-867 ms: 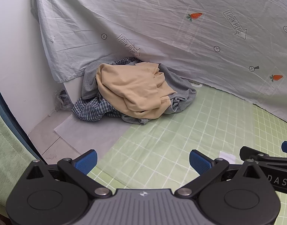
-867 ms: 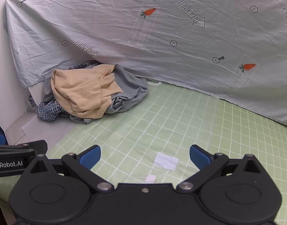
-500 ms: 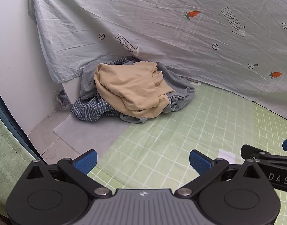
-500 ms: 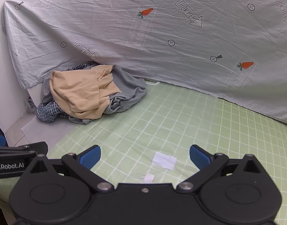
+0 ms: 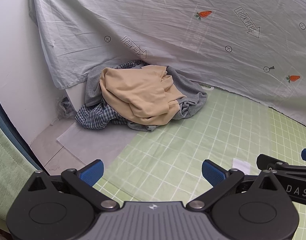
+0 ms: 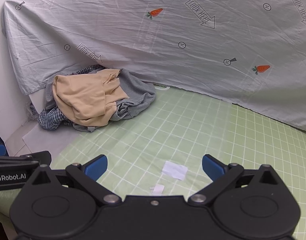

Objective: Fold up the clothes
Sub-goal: 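Move both grippers toward the clothes pile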

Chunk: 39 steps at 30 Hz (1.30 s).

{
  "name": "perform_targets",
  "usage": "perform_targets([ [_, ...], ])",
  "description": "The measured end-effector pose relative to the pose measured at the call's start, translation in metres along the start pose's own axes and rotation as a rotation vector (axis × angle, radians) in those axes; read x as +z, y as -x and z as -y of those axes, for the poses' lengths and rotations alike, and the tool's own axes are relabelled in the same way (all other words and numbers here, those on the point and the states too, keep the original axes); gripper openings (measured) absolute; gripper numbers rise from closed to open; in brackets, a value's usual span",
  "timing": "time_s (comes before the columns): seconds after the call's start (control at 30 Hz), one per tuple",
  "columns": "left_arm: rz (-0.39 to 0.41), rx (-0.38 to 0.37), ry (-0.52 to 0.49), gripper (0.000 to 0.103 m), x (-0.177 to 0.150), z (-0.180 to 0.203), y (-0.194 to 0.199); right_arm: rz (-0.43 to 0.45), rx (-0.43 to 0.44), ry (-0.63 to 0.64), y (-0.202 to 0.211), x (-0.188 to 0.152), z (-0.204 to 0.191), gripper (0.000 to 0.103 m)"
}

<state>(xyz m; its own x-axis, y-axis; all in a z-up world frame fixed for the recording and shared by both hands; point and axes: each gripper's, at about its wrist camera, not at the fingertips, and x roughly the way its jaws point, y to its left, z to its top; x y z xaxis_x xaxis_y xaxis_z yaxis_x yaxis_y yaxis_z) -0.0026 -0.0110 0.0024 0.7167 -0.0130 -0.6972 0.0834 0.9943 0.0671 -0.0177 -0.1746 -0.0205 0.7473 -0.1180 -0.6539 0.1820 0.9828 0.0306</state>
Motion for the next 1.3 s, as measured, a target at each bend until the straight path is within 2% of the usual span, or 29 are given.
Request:
perform_targets([
  [0.83,-0.014,-0.007,-0.004,0.103,0.003,0.002,-0.001,-0.010,-0.008,-0.010,-0.004,0.001,-0.001,0.102],
  [1.3,-0.050,-0.008,-0.003,0.103,0.000,0.002,-0.009,-0.038,-0.005,-0.020,-0.011,-0.001,-0.001,0.102],
])
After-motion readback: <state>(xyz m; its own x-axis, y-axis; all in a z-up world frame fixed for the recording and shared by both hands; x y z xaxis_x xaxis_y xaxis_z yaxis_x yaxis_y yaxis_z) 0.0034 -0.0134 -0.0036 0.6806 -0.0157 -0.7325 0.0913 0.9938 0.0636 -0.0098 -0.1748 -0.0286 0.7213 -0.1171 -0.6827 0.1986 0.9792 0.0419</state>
